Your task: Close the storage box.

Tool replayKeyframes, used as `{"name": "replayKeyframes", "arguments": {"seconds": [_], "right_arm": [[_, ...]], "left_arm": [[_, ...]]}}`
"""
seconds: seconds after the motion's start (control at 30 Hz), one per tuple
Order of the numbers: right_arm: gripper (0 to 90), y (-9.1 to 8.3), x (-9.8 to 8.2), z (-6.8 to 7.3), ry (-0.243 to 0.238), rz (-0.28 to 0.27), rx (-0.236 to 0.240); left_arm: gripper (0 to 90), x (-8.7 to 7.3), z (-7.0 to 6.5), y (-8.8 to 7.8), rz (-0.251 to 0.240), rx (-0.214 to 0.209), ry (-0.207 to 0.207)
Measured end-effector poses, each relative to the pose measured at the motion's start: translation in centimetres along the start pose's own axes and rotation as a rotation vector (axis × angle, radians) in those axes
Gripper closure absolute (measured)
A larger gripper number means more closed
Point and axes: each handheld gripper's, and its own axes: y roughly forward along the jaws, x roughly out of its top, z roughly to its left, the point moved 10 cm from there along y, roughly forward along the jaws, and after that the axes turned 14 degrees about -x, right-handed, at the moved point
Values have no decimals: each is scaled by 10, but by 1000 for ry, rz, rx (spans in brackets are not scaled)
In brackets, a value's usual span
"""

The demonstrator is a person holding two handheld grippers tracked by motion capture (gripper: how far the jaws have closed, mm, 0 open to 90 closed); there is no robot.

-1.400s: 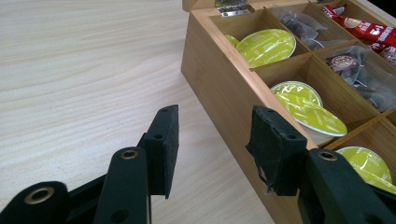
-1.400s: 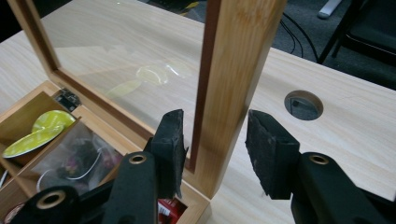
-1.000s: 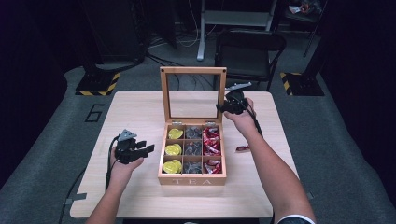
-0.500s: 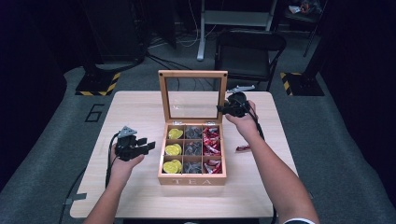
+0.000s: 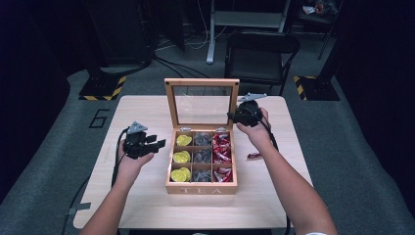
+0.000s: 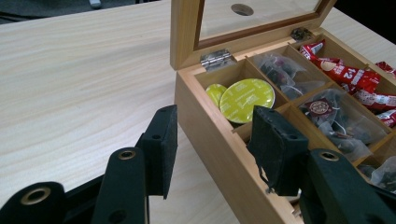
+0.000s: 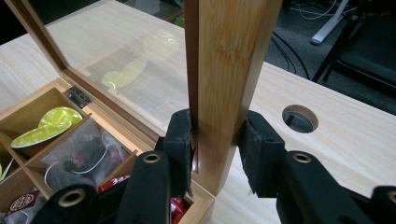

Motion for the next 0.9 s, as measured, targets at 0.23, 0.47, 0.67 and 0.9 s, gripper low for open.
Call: {"name": "replayKeyframes", "arguments": {"seconds": [0.23,0.47,0.67,0.9], "right_arm": [[647,-3,-1,1,-7,-6,3],[649,-4,-2,1,-23,-29,16],[647,-6,-3,2,-31,-36,20],[646,-8,-5,3,-33,-48,18]], "left_arm": [[517,18,0,3,-19,-16,-14],[523,36,4,2,-42,-12,-8],[524,51,4,2,-56,-17,-9],[536,70,2,4,-40,-8,37]]}}
